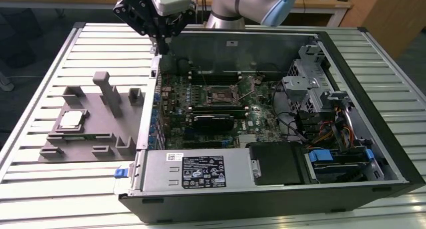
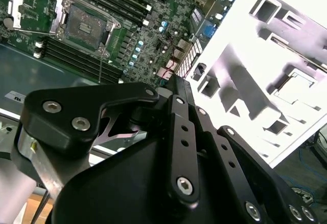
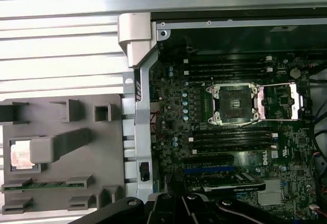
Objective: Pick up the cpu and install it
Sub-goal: 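Reach for the cpu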
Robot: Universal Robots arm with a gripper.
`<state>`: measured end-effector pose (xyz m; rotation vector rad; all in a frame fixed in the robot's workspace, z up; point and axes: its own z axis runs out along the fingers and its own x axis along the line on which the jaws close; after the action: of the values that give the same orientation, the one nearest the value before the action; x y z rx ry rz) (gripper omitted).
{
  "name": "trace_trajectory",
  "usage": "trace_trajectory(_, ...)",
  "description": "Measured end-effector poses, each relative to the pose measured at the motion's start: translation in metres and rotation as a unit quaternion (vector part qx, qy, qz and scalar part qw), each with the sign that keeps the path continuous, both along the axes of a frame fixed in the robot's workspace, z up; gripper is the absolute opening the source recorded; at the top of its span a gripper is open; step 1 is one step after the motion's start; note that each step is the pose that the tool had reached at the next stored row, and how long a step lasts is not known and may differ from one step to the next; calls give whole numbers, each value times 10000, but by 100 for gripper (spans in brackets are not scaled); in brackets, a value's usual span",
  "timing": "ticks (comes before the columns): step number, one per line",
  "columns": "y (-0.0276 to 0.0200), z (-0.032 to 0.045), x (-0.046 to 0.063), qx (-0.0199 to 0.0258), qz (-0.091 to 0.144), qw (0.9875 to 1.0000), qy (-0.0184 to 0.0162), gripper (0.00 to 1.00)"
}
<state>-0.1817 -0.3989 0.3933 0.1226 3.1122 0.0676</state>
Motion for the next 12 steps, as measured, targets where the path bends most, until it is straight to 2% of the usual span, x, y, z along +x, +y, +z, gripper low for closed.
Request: trace_trajectory(12, 0, 0, -58, 0, -1, 10000, 0, 11)
